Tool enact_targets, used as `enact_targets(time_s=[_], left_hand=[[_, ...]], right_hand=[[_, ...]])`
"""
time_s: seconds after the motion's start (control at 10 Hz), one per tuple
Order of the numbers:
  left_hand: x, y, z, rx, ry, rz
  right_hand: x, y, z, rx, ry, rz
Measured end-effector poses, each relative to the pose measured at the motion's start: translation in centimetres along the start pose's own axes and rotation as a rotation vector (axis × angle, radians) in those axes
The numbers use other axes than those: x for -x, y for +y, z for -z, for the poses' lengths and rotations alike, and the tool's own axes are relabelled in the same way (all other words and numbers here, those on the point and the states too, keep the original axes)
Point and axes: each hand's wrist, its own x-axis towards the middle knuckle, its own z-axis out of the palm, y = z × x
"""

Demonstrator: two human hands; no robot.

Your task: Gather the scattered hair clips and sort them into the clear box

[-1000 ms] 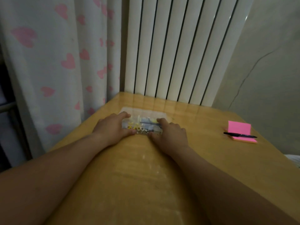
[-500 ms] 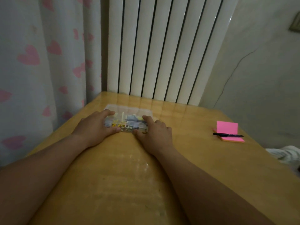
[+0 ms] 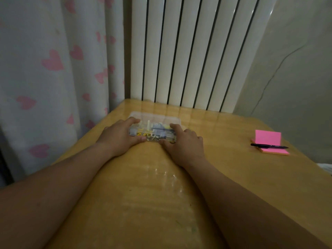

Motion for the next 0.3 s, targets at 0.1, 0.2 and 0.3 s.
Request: enact_targets(time_s=[0.1,0.2,0.3], left_hand=[[0.0,0.0,-0.2,0.005,0.002,0.008],[0.7,0.6,0.3,0.025,0.023,0.040],[1.7,0.5,0.5,-0.019,0.074,0.079]], right_hand=[[0.2,-0.1,0.2,-0.003,-0.011,-0.008],[0.9,-0.3,0.8,-0.029,-0.032,-0.012],[2.1,0.8,1.7,-0.047,-0.076,-0.085]])
